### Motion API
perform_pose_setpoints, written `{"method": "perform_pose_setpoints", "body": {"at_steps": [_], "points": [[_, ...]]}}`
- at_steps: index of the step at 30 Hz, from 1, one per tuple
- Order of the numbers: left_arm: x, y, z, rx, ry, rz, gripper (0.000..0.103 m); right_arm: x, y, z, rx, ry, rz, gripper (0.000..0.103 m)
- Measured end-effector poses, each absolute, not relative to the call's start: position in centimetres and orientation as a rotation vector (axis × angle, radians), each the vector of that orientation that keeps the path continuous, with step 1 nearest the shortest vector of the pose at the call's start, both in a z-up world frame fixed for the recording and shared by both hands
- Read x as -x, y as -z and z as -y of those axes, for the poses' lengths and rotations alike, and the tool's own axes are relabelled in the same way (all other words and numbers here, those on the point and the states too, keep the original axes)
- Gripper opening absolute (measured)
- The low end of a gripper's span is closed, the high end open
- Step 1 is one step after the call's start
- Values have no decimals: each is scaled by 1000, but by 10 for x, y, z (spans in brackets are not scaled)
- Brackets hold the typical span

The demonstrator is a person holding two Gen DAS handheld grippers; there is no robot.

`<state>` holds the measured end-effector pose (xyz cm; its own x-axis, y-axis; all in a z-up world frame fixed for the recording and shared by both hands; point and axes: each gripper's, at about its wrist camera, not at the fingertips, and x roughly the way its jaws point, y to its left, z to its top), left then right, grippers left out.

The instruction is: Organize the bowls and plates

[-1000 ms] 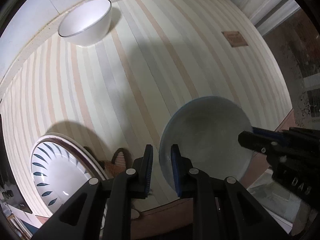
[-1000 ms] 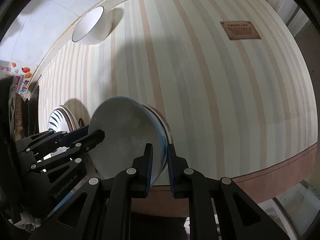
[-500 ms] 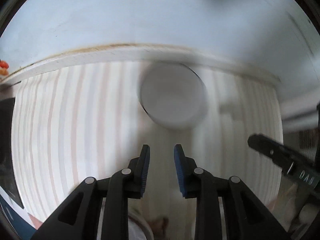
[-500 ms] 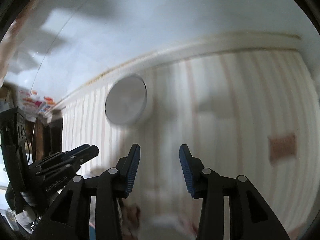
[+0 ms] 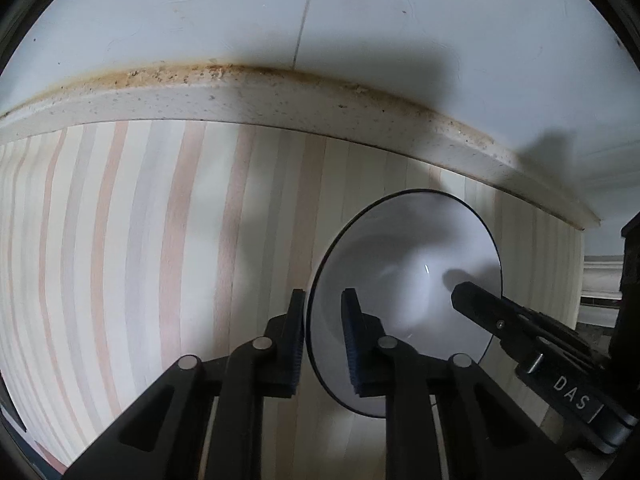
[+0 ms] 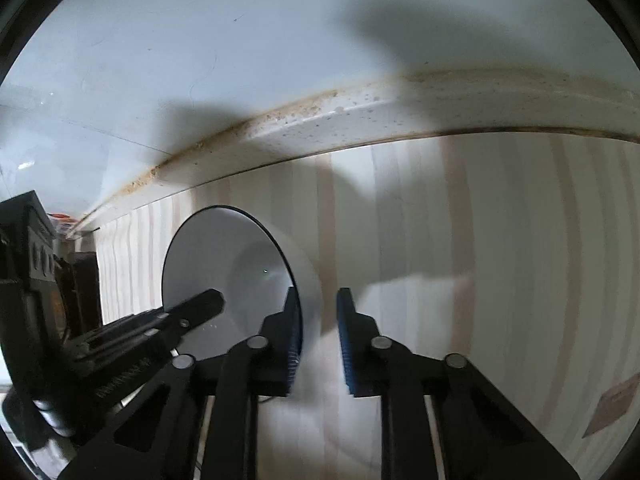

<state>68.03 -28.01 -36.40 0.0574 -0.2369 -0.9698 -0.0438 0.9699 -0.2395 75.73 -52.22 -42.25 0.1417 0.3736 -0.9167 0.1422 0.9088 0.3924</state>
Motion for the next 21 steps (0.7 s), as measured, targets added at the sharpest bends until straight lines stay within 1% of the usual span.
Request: {"method": "perform_pose_setpoints", "body": {"at_steps": [1,7,12,16,21], "points": [[-679,364,281,226,148,-1507,16,-758,421,519,-423,-178,-1429,11],[-674,363,289,208,145,-1500,16,-755,419,507,-370,-160,-1430,11],[-667,352,291,178,146,-1481,16,-752,416,506,-364,-159,-1435,11],[-664,334,293,174,155,-1466,16,-740,399,515,-366,-164,-1417,11],[-642,309,296,162,190,-1439,16,-714,366,519,-359,-175,-1382,11]]}}
